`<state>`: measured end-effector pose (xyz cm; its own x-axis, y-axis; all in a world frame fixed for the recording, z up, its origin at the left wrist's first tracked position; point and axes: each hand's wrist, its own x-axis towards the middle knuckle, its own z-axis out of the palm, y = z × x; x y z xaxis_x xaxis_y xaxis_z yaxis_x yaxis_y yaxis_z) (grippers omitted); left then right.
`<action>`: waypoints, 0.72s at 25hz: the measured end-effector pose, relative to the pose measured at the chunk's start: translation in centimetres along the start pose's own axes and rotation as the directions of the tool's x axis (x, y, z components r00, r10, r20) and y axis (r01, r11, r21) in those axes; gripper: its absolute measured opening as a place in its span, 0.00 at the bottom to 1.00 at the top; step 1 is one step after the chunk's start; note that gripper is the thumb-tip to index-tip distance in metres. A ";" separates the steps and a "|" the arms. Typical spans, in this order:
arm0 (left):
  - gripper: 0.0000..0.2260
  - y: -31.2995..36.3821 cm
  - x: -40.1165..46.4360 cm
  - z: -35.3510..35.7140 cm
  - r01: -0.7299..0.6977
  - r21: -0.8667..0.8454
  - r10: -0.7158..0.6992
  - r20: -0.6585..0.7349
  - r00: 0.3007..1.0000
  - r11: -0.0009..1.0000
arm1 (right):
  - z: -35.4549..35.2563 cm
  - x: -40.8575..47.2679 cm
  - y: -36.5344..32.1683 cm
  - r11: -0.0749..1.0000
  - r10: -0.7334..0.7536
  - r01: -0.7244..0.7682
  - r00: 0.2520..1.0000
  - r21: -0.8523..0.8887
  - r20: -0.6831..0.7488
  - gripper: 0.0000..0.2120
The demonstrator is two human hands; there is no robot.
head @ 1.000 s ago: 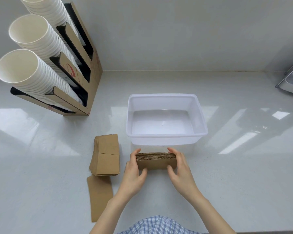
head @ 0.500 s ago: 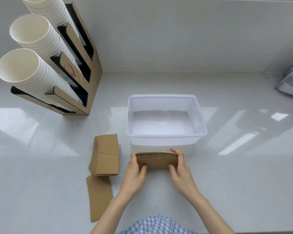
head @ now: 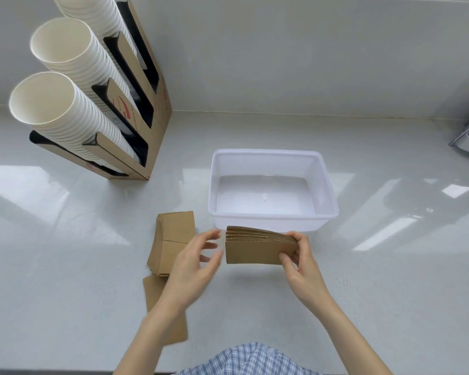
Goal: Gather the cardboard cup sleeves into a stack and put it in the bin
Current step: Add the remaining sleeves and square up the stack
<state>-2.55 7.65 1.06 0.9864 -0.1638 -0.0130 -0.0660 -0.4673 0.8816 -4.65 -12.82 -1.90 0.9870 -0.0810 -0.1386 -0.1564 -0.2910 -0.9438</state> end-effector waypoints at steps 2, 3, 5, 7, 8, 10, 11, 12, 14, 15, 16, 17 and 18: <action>0.10 -0.4 -0.3 -2.3 0.040 -0.024 -0.043 -0.092 0.995 0.999 | 0.1 0.2 -0.2 1.000 -0.001 0.001 1.000 0.012 -0.003 0.18; 0.10 -0.9 -0.5 -3.4 0.072 -0.003 -0.072 -0.135 0.988 0.997 | 0.2 0.3 -0.3 1.000 0.003 -0.003 1.000 0.017 -0.002 0.18; 0.09 -2.2 -1.2 -5.2 0.159 0.062 -0.144 -0.198 0.970 0.985 | 0.4 0.4 -0.3 1.000 0.014 -0.014 1.000 0.025 0.002 0.19; 0.08 -3.9 -2.0 -6.5 0.284 0.165 -0.248 -0.212 0.945 0.944 | 0.6 0.4 -0.2 0.999 0.019 -0.019 1.000 0.028 0.012 0.19; 0.11 -4.9 -2.5 -6.9 0.353 0.241 -0.310 -0.199 0.930 0.904 | 0.8 0.4 -0.1 0.999 0.021 -0.021 1.000 0.029 0.016 0.20; 0.20 -6.5 -3.1 -7.1 0.443 0.385 -0.416 -0.156 0.896 0.810 | 1.0 0.4 0.0 0.999 0.027 -0.027 0.999 0.025 0.025 0.20; 0.23 -7.0 -3.2 -7.1 0.463 0.433 -0.449 -0.140 0.882 0.773 | 1.1 0.4 0.0 0.999 0.027 -0.028 0.999 0.023 0.030 0.20; 0.25 -7.2 -3.2 -7.0 0.473 0.472 -0.472 -0.129 0.872 0.744 | 1.1 0.4 0.1 0.999 0.029 -0.030 0.999 0.020 0.033 0.20; 0.26 -7.4 -3.1 -6.6 0.474 0.519 -0.493 -0.112 0.863 0.711 | 1.2 0.4 0.0 0.999 0.034 -0.035 0.999 0.018 0.034 0.19; 0.26 -7.4 -3.0 -6.5 0.477 0.529 -0.498 -0.113 0.860 0.702 | 1.2 0.4 0.0 0.999 0.036 -0.036 0.999 0.019 0.032 0.19; 0.25 -7.4 -2.9 -6.4 0.480 0.535 -0.501 -0.118 0.857 0.695 | 1.1 0.4 -0.1 0.999 0.036 -0.036 0.999 0.022 0.029 0.19; 0.24 -7.3 -2.8 -6.4 0.482 0.544 -0.505 -0.120 0.855 0.687 | 1.1 0.4 -0.1 0.999 0.036 -0.037 0.999 0.022 0.026 0.19; 0.22 -7.3 -2.7 -6.3 0.482 0.557 -0.511 -0.116 0.852 0.676 | 1.1 0.4 -0.1 0.999 0.037 -0.038 0.999 0.023 0.026 0.19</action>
<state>-3.81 17.00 -2.30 0.8912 0.2005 -0.4069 0.3470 -0.8790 0.3269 -4.18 -11.79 -2.19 0.9812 -0.0669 -0.1811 -0.1924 -0.2655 -0.9447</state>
